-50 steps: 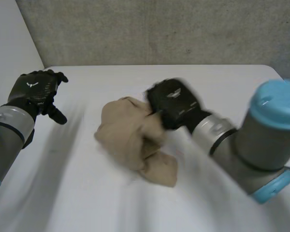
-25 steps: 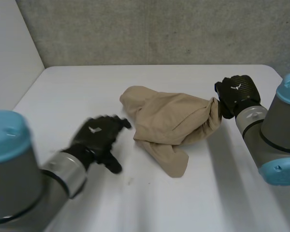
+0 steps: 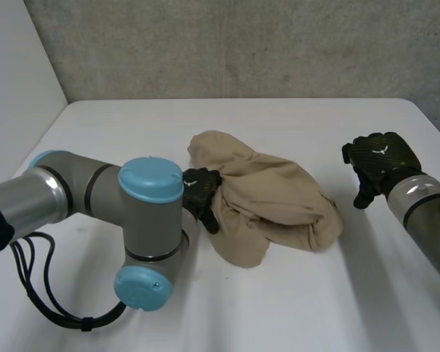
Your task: Fold the shorts.
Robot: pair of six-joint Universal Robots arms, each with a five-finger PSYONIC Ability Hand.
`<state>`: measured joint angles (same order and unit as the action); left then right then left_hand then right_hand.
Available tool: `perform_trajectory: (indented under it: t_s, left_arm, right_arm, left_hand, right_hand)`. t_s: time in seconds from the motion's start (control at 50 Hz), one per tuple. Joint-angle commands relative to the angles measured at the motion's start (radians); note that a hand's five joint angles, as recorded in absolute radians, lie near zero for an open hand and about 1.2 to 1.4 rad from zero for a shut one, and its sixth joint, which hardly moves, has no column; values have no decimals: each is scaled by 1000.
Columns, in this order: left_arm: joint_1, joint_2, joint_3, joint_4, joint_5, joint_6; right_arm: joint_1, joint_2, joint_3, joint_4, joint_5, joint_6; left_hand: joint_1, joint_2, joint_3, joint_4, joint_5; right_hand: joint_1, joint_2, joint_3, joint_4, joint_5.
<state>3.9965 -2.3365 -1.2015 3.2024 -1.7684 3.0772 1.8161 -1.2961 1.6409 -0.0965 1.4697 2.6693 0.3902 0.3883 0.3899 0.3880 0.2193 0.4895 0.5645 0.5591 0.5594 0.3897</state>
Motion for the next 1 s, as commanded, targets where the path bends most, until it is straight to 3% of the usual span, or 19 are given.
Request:
perform_trajectory:
  t_s: [0.02,0.22,0.36,0.6,0.64,0.66,0.7,0.72,0.8,1.0]
  left_arm:
    - [3,-7,-1,4,57,-3]
    - [12,41,-50,-6,46,-3]
    - [16,138,-130,-7,38,-11]
    - [65,299,-224,-15,41,-138]
    - [88,316,-239,-13,38,-179]
    - [111,316,-243,-12,38,-214]
    - [139,316,-245,-13,38,-259]
    - [163,313,-245,-13,41,-303]
    - [196,272,-227,-29,55,-415]
    - [162,76,-98,-150,127,-468]
  right_arm:
    - [-110,-72,-21,136,-63,127]
    - [-139,-77,-6,276,-124,380]
    - [-138,-14,14,255,-173,575]
    - [-66,155,-10,101,-160,633]
    - [-52,187,-24,69,-131,632]
    - [-46,201,-27,49,-103,630]
    - [-38,205,-29,26,-74,626]
    - [-28,205,-29,-3,-43,620]
    - [-14,181,-21,-46,-22,610]
    - [-9,72,34,-57,-26,502]
  left_hand:
    - [108,110,108,110,104]
    - [129,131,129,131,125]
    - [120,122,120,122,116]
    - [102,104,103,104,99]
    - [102,104,103,104,99]
    - [99,101,100,102,96]
    - [99,101,100,101,96]
    - [99,101,100,101,96]
    - [105,107,105,107,101]
    - [114,116,114,116,110]
  right_hand:
    - [-28,-103,-98,-98,-103]
    - [-237,-312,-307,-307,-312]
    - [-234,-309,-304,-304,-309]
    - [-187,-262,-257,-257,-262]
    - [-33,-108,-102,-103,-107]
    - [224,149,154,154,149]
    - [507,432,437,437,432]
    - [863,788,793,793,788]
    - [907,832,837,837,832]
    - [907,832,837,837,832]
